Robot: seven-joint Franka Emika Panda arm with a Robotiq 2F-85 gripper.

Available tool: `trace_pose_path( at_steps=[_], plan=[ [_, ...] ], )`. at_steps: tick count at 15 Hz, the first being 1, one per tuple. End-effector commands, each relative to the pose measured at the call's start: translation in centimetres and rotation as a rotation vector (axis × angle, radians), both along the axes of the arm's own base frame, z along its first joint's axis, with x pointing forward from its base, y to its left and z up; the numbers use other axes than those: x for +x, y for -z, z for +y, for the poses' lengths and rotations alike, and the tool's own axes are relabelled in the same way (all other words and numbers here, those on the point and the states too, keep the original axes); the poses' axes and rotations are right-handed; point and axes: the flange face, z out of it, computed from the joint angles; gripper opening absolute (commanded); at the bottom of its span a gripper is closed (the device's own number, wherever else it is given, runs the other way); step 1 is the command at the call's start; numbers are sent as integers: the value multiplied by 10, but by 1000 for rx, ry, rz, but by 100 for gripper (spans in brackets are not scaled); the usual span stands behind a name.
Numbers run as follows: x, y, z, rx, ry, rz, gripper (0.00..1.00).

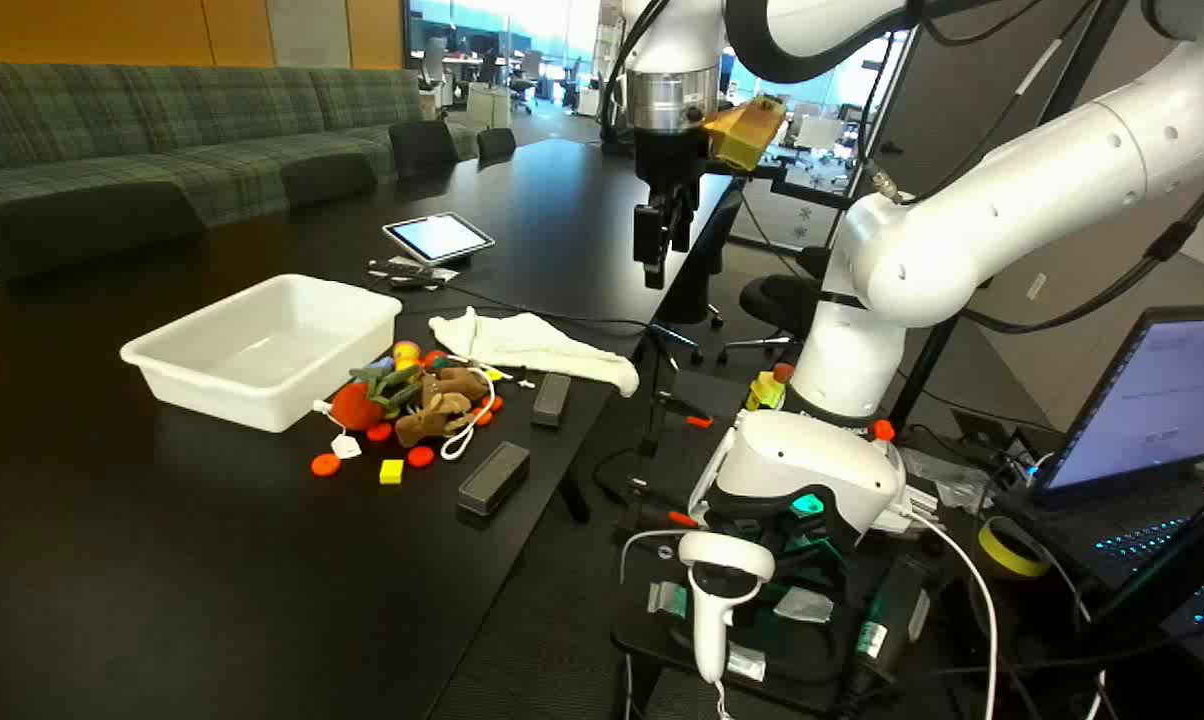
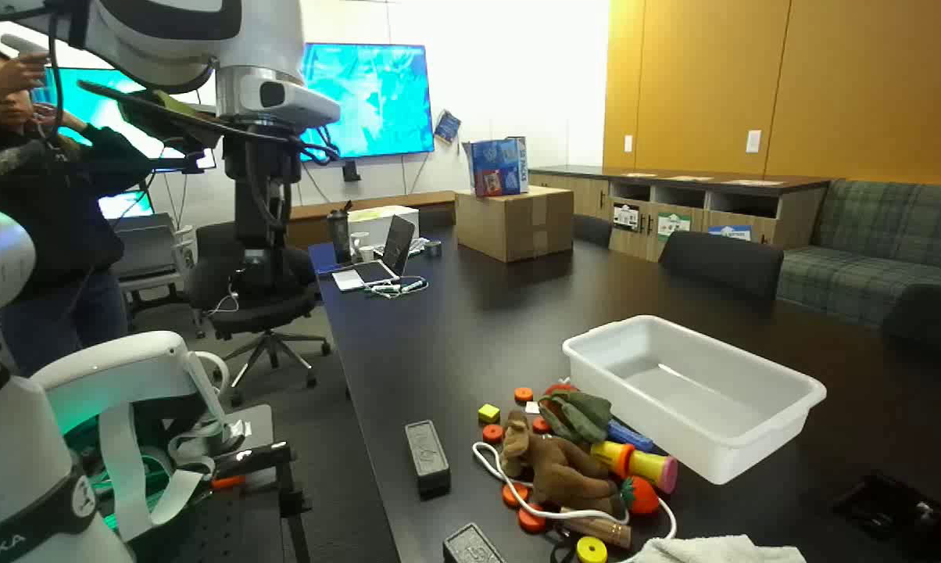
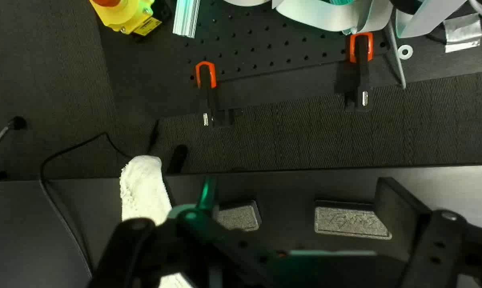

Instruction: Use the white towel to slide the things on the counter to the left and then put the towel in the white bin

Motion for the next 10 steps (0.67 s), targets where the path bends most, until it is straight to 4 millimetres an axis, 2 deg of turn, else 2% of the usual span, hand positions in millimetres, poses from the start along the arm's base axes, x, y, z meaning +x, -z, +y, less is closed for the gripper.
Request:
trace_pose_path(
  at_steps=[1,7,10],
  plan=[
    [0,-1,0,0,0,0,100],
    [3,1,-1,-2,-2,4,100],
    [30,17,-14,-11,-25,16,100]
  ],
)
